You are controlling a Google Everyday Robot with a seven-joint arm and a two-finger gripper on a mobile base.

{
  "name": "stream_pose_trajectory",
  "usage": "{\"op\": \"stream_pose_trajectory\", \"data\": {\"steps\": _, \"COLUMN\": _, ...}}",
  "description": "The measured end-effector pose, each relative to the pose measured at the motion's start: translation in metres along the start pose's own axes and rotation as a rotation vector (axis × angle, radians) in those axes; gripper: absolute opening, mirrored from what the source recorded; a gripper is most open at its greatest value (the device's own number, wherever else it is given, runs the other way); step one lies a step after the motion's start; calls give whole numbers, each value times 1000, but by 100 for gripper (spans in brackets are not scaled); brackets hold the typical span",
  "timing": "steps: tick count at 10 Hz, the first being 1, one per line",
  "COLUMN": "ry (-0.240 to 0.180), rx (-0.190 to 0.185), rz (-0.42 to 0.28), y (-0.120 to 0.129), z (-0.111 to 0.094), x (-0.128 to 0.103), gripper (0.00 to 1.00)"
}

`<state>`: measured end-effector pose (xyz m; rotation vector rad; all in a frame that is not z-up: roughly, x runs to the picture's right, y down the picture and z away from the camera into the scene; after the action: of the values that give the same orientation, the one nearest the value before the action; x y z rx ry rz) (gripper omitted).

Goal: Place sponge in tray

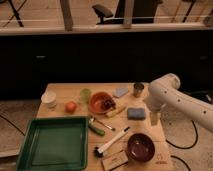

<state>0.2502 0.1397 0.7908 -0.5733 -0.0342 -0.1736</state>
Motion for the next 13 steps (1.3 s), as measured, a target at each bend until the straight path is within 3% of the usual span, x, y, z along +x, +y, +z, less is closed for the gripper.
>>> {"op": "stream_pose_trajectory", "data": {"steps": 6, "ry": 8, "rx": 0, "rz": -85, "y": -8, "z": 13, "x": -7, "gripper": 80}}
{"op": "stream_pose_trajectory", "data": {"steps": 13, "ry": -12, "rx": 1, "rz": -153, "y": -21, "z": 23, "x": -13, "gripper": 80}}
